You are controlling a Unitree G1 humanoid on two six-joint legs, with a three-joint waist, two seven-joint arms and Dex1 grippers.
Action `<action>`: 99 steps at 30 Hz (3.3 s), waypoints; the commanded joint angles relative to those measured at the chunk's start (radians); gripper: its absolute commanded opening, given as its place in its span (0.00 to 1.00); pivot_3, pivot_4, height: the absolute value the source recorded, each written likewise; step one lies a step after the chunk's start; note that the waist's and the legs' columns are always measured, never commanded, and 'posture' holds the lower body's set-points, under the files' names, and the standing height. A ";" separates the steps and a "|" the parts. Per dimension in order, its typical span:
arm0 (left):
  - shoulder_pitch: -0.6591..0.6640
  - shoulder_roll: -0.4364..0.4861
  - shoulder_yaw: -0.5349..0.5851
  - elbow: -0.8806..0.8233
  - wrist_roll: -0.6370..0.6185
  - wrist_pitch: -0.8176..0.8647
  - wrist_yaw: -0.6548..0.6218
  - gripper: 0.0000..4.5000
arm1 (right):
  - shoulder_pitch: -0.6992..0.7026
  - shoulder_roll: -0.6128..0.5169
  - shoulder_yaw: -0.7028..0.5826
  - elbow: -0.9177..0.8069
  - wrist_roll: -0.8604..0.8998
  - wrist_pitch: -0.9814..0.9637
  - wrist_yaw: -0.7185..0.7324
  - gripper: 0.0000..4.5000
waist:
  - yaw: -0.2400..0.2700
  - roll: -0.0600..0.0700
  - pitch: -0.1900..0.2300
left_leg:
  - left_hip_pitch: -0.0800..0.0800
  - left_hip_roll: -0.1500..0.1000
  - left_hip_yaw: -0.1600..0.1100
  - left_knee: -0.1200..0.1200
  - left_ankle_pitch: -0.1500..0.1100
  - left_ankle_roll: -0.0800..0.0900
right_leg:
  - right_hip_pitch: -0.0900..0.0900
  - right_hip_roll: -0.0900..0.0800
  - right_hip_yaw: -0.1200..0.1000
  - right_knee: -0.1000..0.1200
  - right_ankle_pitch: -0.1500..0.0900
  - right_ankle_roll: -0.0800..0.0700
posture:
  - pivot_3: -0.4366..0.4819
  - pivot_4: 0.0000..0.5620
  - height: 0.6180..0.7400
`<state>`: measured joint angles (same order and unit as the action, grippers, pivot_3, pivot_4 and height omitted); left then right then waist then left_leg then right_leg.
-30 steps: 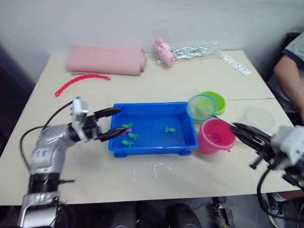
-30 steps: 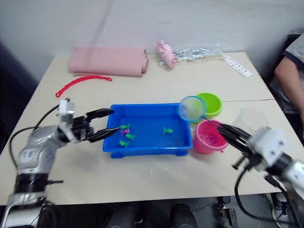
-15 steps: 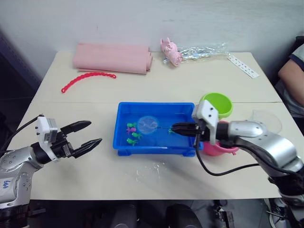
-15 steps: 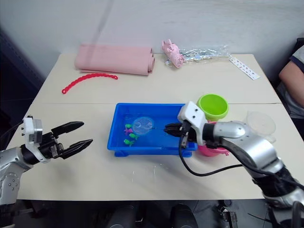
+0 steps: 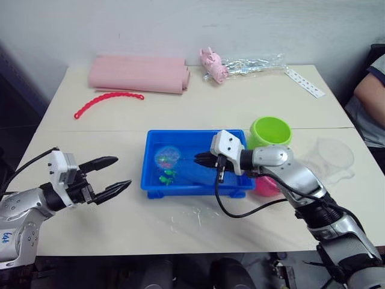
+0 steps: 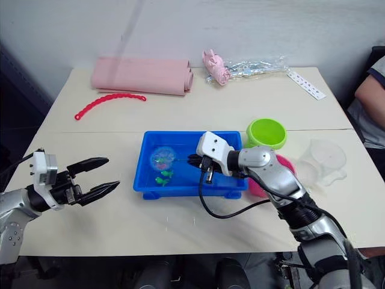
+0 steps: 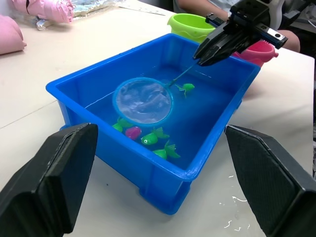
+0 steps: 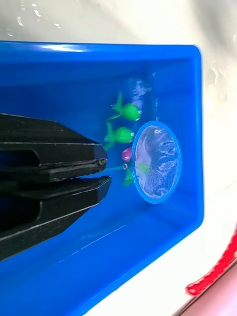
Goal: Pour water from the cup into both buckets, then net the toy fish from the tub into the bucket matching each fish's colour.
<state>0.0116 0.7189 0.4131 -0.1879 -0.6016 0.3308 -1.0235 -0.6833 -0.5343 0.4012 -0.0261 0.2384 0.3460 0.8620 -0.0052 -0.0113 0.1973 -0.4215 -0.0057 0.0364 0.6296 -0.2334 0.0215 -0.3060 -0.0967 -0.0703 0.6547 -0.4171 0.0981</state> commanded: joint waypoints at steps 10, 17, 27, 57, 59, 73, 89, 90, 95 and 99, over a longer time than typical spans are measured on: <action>-0.025 0.011 -0.016 -0.008 -0.012 -0.002 -0.006 1.00 | -0.068 0.121 -0.011 0.160 -0.204 -0.216 -0.043 0.00 | -0.003 0.000 0.000 | 0.000 0.000 0.000 -0.001 0.000 -0.001 | -0.001 0.000 0.000 0.001 0.000 0.000 | 0.48 0.27 1.00; -0.035 0.015 -0.022 0.002 -0.011 0.000 -0.008 1.00 | -0.068 0.144 -0.009 0.228 -0.269 -0.282 -0.032 0.00 | -0.004 0.000 0.000 | 0.000 0.000 0.000 -0.001 0.000 -0.001 | -0.001 0.000 0.000 0.001 0.000 0.000 | 0.48 0.27 1.00; -0.047 0.032 -0.023 0.021 -0.009 0.005 -0.029 1.00 | -0.059 0.140 -0.001 0.333 -0.356 -0.393 -0.034 0.00 | -0.015 0.000 0.000 | 0.000 0.000 0.000 -0.001 0.000 -0.001 | -0.001 0.000 0.000 0.001 0.000 0.000 | 0.48 0.27 1.00; -0.031 0.002 -0.033 0.026 -0.004 -0.024 -0.023 1.00 | 0.006 0.203 -0.113 0.119 -0.164 0.007 0.076 0.00 | -0.022 0.000 0.000 | 0.000 0.000 0.000 -0.002 0.000 -0.002 | -0.001 0.001 0.000 0.000 0.000 0.000 | 0.48 0.27 1.00; -0.037 0.001 -0.037 0.030 -0.001 -0.028 -0.022 1.00 | 0.001 0.205 -0.126 0.101 -0.138 0.056 0.076 0.00 | -0.022 0.000 0.000 | 0.000 0.000 0.000 -0.002 0.000 -0.002 | -0.001 0.001 0.000 0.000 0.000 0.000 | 0.48 0.27 1.00; -0.048 -0.006 -0.052 0.030 -0.001 -0.044 -0.028 1.00 | 0.009 0.054 -0.197 0.011 -0.061 0.063 0.165 0.00 | -0.021 0.000 0.000 | 0.000 0.000 0.000 -0.003 0.000 -0.002 | -0.001 0.001 0.000 -0.001 0.000 0.000 | 0.48 0.27 1.00; -0.161 -0.019 -0.152 0.046 -0.013 -0.043 -0.082 1.00 | 0.338 -0.138 -0.462 -0.281 0.112 0.017 0.180 0.00 | -0.018 0.000 0.000 | 0.000 0.000 0.000 -0.004 0.000 -0.002 | 0.000 0.001 0.000 -0.003 0.000 0.000 | 0.48 0.27 1.00; -0.168 -0.021 -0.158 0.048 -0.013 -0.043 -0.084 1.00 | 0.356 -0.144 -0.475 -0.289 0.119 0.021 0.175 0.00 | -0.016 0.000 0.000 | 0.000 0.000 0.000 -0.004 0.000 -0.002 | 0.000 0.001 0.000 -0.003 0.000 0.000 | 0.48 0.27 1.00; -0.206 -0.041 -0.195 0.061 -0.007 -0.039 -0.095 1.00 | 0.449 -0.163 -0.541 -0.323 0.149 0.005 0.154 0.00 | -0.009 0.000 0.000 | 0.000 0.000 0.001 -0.004 0.000 -0.002 | 0.001 0.001 0.000 -0.008 0.000 0.000 | 0.48 0.27 1.00; -0.231 -0.055 -0.227 0.074 -0.003 -0.040 -0.106 1.00 | 0.525 -0.163 -0.619 -0.388 0.243 0.017 0.159 0.00 | 0.003 0.000 0.000 | 0.000 0.000 0.001 -0.004 0.000 -0.002 | 0.001 0.001 0.000 -0.008 0.000 0.000 | 0.48 0.27 1.00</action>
<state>-0.2099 0.6655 0.1912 -0.1032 -0.5992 0.2961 -1.1169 -0.1616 -0.6891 -0.1667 -0.3559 0.4301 0.3718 1.0207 -0.0019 -0.0113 0.1977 -0.4215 -0.0054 0.0370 0.6253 -0.2336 0.0199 -0.3049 -0.0955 -0.0705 0.6462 -0.4171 0.0982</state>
